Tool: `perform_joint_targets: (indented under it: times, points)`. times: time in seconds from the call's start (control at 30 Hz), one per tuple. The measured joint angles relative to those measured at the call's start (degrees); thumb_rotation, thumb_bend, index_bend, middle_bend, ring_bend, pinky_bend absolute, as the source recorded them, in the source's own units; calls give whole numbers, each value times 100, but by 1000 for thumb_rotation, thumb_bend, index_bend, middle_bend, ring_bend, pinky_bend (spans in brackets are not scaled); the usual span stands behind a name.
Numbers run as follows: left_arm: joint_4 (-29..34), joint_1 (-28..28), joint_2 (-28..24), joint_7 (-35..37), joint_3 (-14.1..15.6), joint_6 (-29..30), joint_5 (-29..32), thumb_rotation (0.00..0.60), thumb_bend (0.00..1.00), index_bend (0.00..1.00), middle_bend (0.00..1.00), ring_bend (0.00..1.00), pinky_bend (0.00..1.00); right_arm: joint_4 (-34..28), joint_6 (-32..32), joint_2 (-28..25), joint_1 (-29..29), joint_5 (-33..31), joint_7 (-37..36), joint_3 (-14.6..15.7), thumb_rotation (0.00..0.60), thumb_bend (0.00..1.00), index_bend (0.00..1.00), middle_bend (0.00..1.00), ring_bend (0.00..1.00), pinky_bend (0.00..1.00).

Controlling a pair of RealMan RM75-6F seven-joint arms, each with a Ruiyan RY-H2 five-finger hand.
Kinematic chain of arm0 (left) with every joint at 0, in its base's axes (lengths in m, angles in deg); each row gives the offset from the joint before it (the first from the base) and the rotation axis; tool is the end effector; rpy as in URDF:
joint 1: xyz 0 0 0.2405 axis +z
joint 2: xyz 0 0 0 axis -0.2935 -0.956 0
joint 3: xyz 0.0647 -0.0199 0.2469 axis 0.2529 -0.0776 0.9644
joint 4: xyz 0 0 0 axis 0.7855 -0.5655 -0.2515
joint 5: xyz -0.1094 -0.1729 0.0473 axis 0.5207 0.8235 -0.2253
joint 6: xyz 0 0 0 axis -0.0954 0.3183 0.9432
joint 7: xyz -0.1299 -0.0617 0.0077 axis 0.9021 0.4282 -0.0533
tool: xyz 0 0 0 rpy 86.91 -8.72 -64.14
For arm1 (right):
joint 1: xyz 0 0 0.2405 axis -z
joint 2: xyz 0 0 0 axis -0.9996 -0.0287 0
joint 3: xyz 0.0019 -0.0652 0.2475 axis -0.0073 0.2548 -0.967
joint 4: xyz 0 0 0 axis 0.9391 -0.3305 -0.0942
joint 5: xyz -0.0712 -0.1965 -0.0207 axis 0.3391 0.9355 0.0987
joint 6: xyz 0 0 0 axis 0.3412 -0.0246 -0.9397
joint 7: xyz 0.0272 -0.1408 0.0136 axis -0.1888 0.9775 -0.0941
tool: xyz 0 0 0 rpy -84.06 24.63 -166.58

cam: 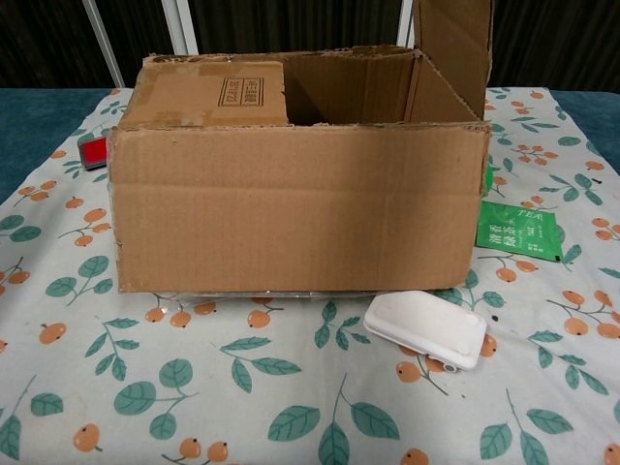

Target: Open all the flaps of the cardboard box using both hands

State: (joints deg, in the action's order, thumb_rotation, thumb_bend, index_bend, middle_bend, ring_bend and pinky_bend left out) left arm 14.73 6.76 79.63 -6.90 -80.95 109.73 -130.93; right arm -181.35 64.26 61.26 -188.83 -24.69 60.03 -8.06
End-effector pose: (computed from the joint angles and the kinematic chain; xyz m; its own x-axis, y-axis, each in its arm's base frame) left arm -0.3105 0.2283 0.1586 0.2098 0.0139 0.9776 0.9664 0.1486 -0.2095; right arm 0.0451 -0.4196 0.1715 0.9481 0.3180 -0.0037 0.1694 -0.4952 0.8521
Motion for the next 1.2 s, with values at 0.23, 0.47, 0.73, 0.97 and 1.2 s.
perform_joint_targets:
  times: [0.23,0.47,0.73,0.97,1.2]
  points:
    - [-6,2,0,-5,-6,3,9,600,206,0,0,0,0,-30,105,-153,109,-112,129,215,600,895,418,350,223,272]
    - [-5,6,-1,-6,-3,12,-3,600,206,0,0,0,0,-68,254,-234,344,-182,217,412,600,895,418,351,224,273]
    - [-4,11,-2,-21,10,22,-28,600,206,0,0,0,0,-167,687,-269,806,-282,158,530,600,840,414,352,223,273]
    - [-56,5,20,-105,18,47,-55,600,204,0,0,0,0,-402,1481,-284,1408,-199,-193,390,600,643,333,303,217,257]
    - [-233,-15,144,-329,54,117,-131,600,175,0,0,0,0,-744,2940,-198,2475,-82,-1060,105,600,400,132,172,158,249]
